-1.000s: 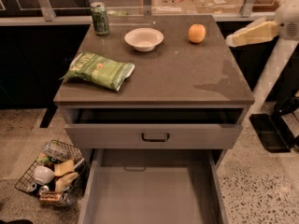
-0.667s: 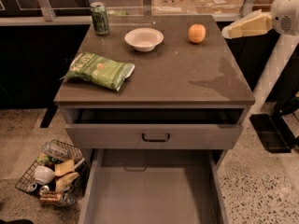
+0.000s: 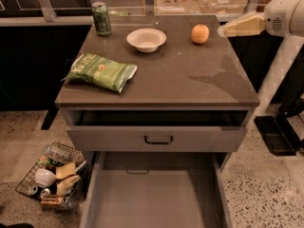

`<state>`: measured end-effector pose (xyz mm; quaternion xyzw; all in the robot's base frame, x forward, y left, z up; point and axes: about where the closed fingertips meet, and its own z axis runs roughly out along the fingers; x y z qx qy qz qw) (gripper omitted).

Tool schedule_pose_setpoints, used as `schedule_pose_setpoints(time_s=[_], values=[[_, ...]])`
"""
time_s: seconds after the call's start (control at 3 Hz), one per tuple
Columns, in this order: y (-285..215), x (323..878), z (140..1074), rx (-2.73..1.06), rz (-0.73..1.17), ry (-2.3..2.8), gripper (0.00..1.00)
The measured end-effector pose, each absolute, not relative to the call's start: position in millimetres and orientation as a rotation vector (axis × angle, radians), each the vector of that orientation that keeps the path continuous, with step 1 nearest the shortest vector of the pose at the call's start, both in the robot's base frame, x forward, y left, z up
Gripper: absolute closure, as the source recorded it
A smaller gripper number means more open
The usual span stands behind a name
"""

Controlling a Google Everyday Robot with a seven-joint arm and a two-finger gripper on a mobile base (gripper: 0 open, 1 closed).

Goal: Place orange into middle drawer

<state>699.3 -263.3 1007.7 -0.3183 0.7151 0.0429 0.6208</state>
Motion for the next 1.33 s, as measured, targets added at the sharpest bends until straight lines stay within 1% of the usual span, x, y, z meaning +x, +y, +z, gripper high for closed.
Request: schedule_pose_setpoints(time_s=[0.67, 1.33], values=[[-252, 781, 958, -0.578, 0.092, 1.709, 0.0], [-236, 838, 905, -0.519, 0.165, 1.762, 0.0]])
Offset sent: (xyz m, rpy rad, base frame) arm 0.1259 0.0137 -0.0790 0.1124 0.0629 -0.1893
